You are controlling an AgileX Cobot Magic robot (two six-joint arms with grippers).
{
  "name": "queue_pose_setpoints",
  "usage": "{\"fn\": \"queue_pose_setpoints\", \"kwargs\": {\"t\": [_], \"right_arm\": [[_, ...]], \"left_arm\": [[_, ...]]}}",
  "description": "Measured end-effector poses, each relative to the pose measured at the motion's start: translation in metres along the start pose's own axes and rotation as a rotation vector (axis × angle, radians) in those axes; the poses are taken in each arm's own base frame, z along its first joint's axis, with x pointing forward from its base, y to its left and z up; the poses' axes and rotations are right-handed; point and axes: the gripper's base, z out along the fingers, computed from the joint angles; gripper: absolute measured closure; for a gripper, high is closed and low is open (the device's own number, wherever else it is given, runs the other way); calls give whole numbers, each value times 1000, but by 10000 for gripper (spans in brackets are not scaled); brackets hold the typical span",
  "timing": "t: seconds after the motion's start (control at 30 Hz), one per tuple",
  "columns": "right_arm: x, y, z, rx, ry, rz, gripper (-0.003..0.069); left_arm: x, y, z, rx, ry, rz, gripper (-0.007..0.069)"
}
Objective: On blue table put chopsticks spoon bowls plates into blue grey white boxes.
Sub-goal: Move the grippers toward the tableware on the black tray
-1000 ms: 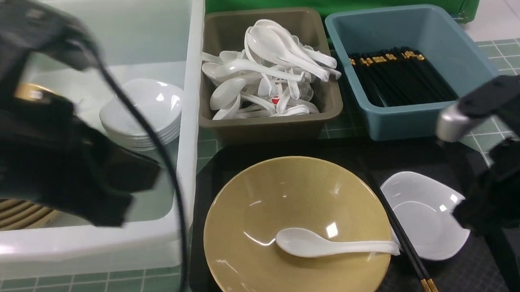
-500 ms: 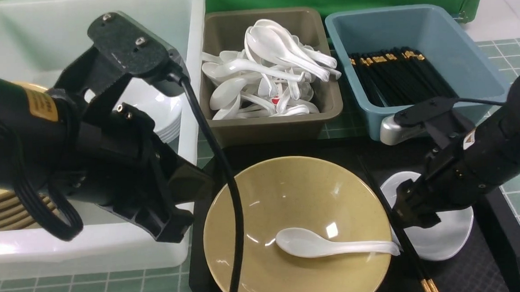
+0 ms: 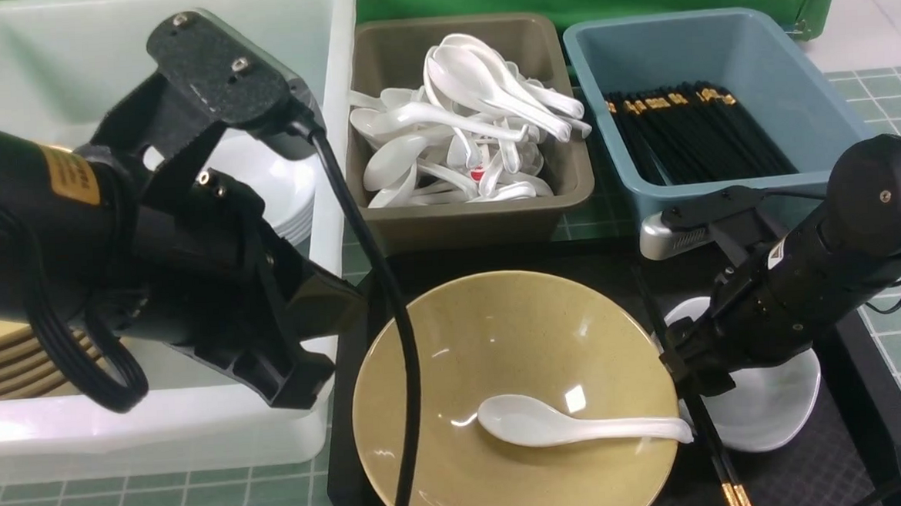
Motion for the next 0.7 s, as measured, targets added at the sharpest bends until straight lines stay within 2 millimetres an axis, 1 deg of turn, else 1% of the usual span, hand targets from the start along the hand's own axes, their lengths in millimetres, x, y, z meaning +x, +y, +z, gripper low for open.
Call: {"fn": "queue_pose_setpoints", "kwargs": {"t": [0.17,0.23,0.4,0.5,0.6,0.63,0.7], "right_arm": [[1,0,0,0,12,6,150],[2,0,0,3,18,4,184],[2,0,-1,0,34,0,326],[2,0,-1,-1,38,0,388],[3,0,-1,-5,55,1,489],[4,1,-1,-5,56,2,505],[3,1,-1,-5,56,4,507]], "left_arm": [[0,0,0,-1,-2,0,630],[0,0,0,-1,-2,0,630],[0,0,0,0,1,1,630],[0,0,0,0,1,1,630],[0,0,0,0,1,1,630],[0,0,0,0,1,1,630],[0,0,0,-1,2,1,630]]}}
